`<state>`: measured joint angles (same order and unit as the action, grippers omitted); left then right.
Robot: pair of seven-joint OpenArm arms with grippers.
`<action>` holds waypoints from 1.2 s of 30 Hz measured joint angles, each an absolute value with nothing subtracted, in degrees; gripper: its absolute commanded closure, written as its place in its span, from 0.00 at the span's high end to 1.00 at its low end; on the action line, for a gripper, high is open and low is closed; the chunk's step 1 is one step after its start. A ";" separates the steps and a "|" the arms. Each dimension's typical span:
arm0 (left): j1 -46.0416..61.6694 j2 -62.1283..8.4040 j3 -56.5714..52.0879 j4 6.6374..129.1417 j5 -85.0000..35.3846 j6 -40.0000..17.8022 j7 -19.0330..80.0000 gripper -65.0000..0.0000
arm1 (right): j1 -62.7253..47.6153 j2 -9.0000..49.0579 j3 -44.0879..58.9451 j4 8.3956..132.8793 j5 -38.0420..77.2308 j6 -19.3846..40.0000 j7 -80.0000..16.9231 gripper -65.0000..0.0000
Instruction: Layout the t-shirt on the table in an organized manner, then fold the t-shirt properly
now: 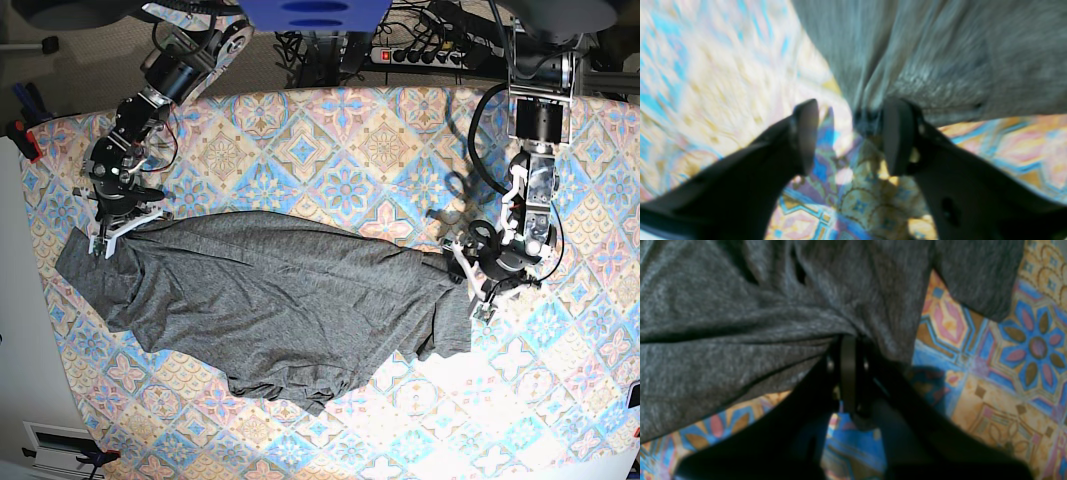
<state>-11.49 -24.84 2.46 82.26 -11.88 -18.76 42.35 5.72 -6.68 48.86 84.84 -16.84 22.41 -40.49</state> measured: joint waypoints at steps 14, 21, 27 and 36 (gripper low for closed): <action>-23.00 -14.68 2.81 80.14 -11.49 -28.95 41.80 0.50 | 5.61 -6.68 46.04 84.88 -16.95 22.24 -40.32 0.00; -30.74 -9.21 4.99 60.80 -10.72 -32.42 42.13 0.50 | 5.45 -6.55 45.89 85.06 -17.04 22.02 -40.45 0.00; -33.41 -9.28 9.85 49.82 -11.35 -29.78 33.85 0.50 | 4.49 -6.50 45.82 85.14 -16.93 22.04 -40.07 0.00; -34.59 -9.56 12.49 40.80 -11.11 -27.81 30.37 0.49 | 3.66 -6.66 45.89 85.14 -16.95 22.02 -40.42 0.00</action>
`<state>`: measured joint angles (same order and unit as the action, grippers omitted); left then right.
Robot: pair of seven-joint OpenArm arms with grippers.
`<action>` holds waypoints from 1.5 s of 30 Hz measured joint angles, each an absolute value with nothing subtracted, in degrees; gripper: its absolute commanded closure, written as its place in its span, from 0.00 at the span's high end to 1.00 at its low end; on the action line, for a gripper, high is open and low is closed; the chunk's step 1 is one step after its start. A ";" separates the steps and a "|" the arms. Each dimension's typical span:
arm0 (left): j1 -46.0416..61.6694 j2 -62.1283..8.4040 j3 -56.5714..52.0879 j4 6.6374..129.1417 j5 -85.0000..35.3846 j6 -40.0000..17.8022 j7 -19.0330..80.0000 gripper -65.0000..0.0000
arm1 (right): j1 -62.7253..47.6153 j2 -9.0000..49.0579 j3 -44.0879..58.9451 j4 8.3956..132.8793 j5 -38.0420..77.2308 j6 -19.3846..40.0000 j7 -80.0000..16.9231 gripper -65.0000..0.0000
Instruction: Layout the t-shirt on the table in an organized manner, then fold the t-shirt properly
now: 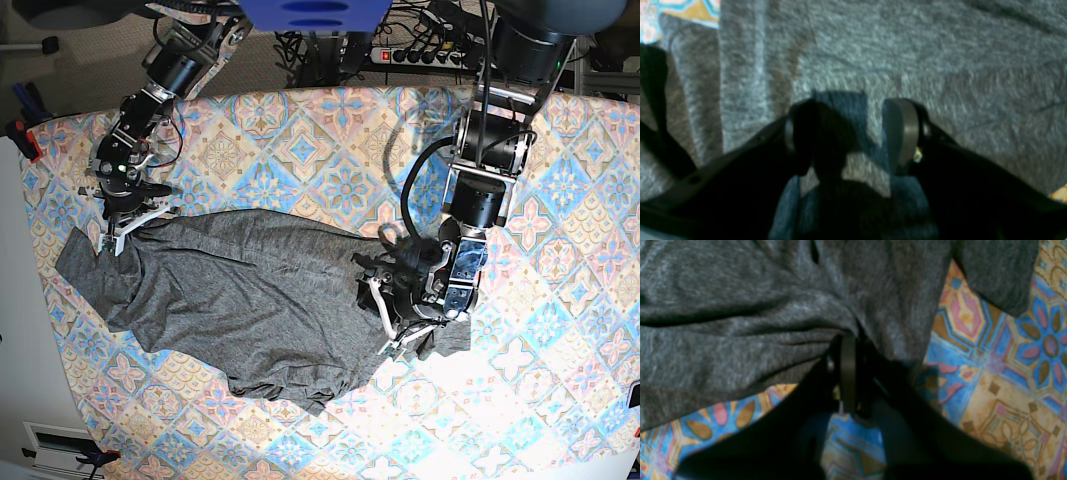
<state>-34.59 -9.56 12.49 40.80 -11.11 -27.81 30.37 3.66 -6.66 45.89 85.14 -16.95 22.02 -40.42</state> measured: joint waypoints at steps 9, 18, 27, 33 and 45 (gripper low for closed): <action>-34.41 -9.56 12.47 40.64 -11.11 -27.83 30.41 0.00 | 3.60 -6.68 45.89 85.14 -16.95 22.02 -40.45 0.00; -33.71 -9.67 12.32 45.04 -11.31 -27.81 33.89 0.00 | 3.62 -6.66 45.89 85.14 -16.97 22.02 -40.47 0.00; -29.61 -9.28 5.74 69.49 -11.81 -28.08 46.78 0.00 | 3.62 -6.66 45.84 85.19 -16.93 22.04 -40.47 0.00; -22.04 -10.79 3.07 85.76 -11.77 -28.64 55.55 0.00 | 3.62 -6.68 45.78 85.21 -16.97 22.02 -40.47 0.00; -18.68 -15.09 1.32 81.87 -11.70 -28.29 56.45 0.00 | 3.57 -6.83 45.74 85.54 -16.73 22.48 -40.49 0.00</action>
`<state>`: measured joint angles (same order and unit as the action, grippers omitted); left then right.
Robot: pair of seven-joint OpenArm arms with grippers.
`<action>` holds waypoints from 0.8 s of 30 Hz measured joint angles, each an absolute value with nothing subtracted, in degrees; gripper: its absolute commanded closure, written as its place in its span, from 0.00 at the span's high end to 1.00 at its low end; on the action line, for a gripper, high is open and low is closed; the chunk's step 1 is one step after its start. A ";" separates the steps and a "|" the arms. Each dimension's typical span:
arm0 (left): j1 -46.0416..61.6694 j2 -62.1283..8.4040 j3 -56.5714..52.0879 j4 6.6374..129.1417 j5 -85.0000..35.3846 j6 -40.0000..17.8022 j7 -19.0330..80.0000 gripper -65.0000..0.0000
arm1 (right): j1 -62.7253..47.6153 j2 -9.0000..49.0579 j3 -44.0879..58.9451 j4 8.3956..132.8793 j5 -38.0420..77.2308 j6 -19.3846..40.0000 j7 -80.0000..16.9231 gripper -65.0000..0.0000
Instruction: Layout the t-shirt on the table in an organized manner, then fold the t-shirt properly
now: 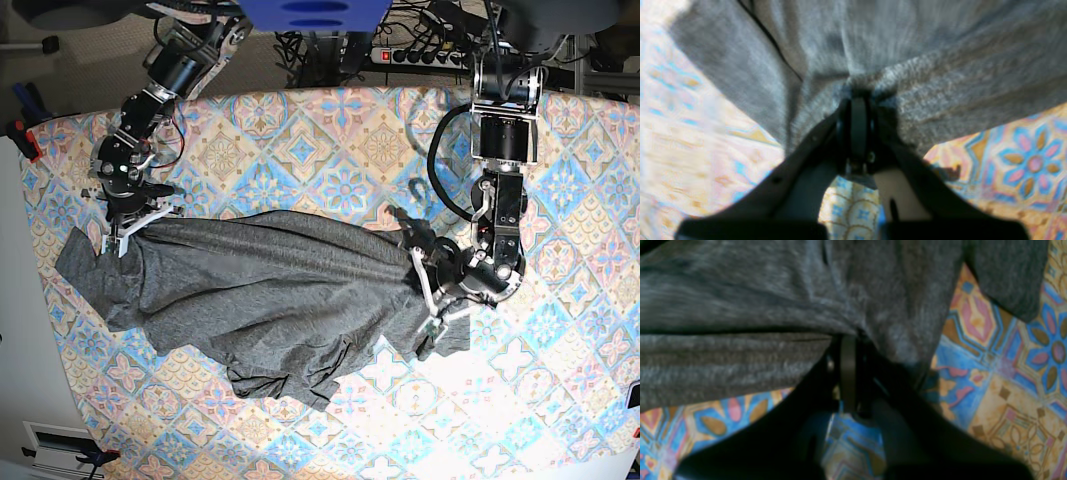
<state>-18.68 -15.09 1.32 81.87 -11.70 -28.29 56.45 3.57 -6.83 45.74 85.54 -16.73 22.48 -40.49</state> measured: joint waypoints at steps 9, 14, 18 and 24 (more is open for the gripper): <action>-18.94 -13.98 5.89 81.82 -11.09 -28.23 56.93 0.00 | 2.50 -6.66 45.74 88.05 -16.73 22.41 -40.10 0.00; -19.05 -13.74 7.33 84.12 -11.33 -28.25 56.84 0.00 | 1.32 -6.72 45.78 88.03 -17.08 22.41 -40.66 0.00; -20.18 -13.72 7.16 79.59 -9.15 -26.96 55.81 0.00 | 1.89 -6.68 45.74 88.05 -16.91 22.28 -40.25 0.00; -15.42 -13.45 8.45 89.03 -1.67 -26.94 55.57 0.00 | 1.69 -6.83 45.74 88.90 -16.91 22.46 -40.40 0.00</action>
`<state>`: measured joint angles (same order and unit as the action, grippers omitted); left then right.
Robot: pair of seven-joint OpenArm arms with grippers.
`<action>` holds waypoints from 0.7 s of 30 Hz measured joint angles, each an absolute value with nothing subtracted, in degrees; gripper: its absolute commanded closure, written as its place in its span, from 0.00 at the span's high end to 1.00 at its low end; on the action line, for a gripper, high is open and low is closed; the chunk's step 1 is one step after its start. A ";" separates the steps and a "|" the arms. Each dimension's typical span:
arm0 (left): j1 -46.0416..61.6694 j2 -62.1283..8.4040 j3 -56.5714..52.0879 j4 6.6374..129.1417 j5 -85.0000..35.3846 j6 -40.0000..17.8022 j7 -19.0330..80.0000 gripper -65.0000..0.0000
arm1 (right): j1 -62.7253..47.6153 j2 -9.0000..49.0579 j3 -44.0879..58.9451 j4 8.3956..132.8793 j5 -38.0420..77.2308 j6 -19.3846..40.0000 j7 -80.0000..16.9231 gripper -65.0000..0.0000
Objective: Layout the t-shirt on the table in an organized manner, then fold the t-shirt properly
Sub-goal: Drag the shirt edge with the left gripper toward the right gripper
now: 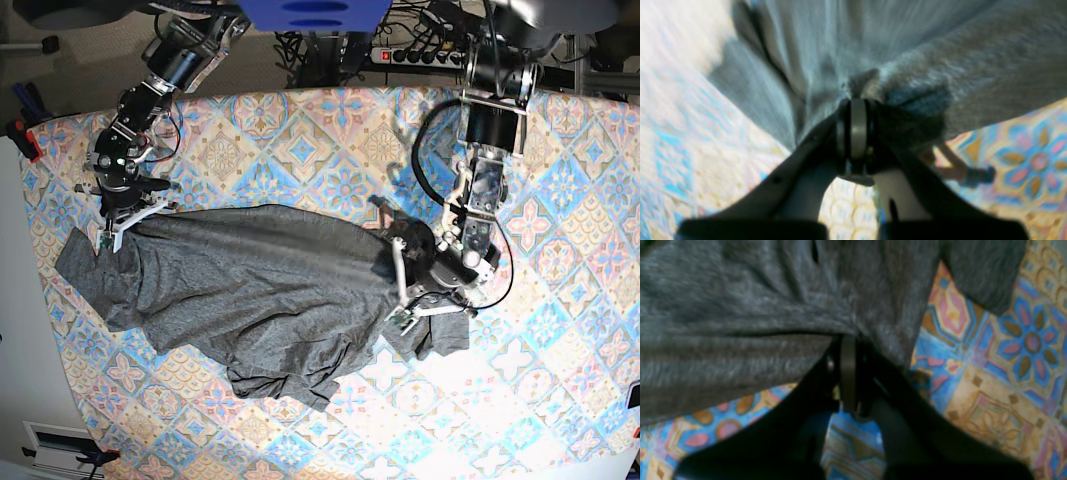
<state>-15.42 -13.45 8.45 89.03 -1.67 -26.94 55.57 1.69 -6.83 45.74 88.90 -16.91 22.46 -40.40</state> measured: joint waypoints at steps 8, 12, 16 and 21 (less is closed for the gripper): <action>-4.05 -13.96 5.02 104.27 3.49 -27.27 56.25 0.00 | 1.96 -6.83 45.56 89.12 -16.73 22.46 -40.62 0.00; -0.47 -13.93 4.95 103.59 5.96 -27.16 55.51 0.00 | 1.85 -6.72 45.63 89.14 -16.73 22.46 -40.82 0.00; 5.67 -15.90 4.75 105.01 6.37 -27.22 56.16 0.00 | 1.76 -6.83 45.56 89.14 -16.64 22.68 -40.66 0.00; 9.56 -15.75 4.71 104.64 6.31 -27.18 55.05 0.00 | 1.72 -6.81 45.56 89.14 -16.67 22.65 -40.64 0.00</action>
<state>9.56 -15.75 4.71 104.64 6.31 -27.18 55.05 1.72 -6.81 45.56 89.14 -16.67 22.65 -40.64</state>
